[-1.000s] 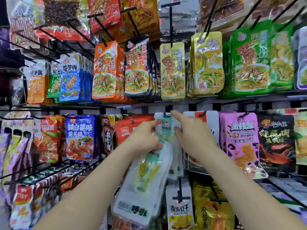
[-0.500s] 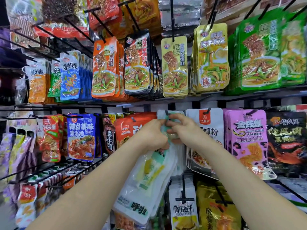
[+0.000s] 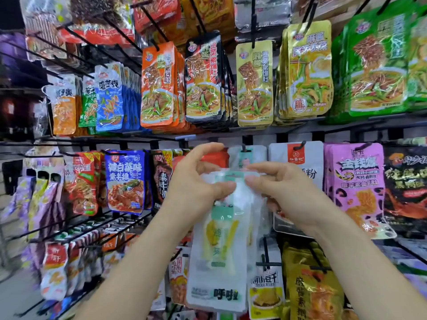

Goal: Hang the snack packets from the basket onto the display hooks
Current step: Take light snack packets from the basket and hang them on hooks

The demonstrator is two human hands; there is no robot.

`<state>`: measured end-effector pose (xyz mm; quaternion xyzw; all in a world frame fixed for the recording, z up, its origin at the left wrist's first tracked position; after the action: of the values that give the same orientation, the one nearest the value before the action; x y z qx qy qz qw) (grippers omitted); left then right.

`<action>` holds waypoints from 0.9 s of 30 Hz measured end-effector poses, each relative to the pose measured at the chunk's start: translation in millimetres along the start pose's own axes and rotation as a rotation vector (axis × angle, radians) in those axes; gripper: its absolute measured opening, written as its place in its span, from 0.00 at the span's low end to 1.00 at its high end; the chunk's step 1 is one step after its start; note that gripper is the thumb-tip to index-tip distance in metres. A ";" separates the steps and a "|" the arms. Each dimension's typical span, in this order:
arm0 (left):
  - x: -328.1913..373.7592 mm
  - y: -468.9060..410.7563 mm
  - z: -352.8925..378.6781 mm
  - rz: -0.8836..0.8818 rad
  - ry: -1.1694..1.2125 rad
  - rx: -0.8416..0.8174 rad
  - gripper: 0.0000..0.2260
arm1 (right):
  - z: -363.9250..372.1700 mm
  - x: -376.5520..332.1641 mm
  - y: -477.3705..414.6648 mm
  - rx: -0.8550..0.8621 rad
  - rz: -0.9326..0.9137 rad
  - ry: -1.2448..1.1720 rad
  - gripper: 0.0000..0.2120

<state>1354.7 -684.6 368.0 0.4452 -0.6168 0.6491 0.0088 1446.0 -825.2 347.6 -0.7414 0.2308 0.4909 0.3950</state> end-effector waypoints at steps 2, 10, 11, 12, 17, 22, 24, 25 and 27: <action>3.5 4.9 -0.9 0.018 -0.015 0.012 0.29 | 0.0 0.9 1.1 0.041 -0.006 -0.075 0.03; 12.0 10.7 -6.1 0.022 -0.039 -0.008 0.18 | 8.9 -12.2 17.7 0.007 -0.035 -0.155 0.05; 10.4 9.7 -8.3 0.014 -0.036 -0.006 0.16 | 7.8 -12.4 17.9 0.031 -0.043 -0.161 0.05; 7.8 8.8 -11.9 0.013 -0.056 0.010 0.14 | 5.9 -13.1 18.8 0.071 -0.053 -0.162 0.05; 7.0 7.6 -30.7 0.082 -0.134 0.063 0.14 | -14.9 -19.0 19.3 0.349 -0.172 -0.088 0.06; 12.3 -3.8 -31.2 0.067 -0.016 0.062 0.16 | -20.3 -40.7 9.8 0.455 -0.370 0.110 0.06; 17.5 -5.8 -20.6 0.087 -0.036 0.030 0.13 | -17.3 -47.4 2.3 0.482 -0.418 0.212 0.08; 20.4 -6.9 -17.0 0.110 -0.066 0.029 0.11 | -15.6 -49.2 -1.2 0.491 -0.426 0.249 0.09; 24.1 -11.2 -13.7 0.155 -0.122 0.046 0.05 | -13.1 -49.2 -8.0 0.504 -0.421 0.284 0.09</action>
<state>1338.7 -683.9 393.2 0.4348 -0.6340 0.6333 -0.0894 1438.8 -833.4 397.9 -0.7130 0.2394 0.2184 0.6218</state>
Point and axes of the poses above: each hand's wrist, its own y-axis away from the middle knuckle, its own z-axis out of the palm, x = y × z, the point moved 5 cm from there along -y, towards the middle knuckle, and after that the axes turned 9 degrees about z, right-handed, at the moved point
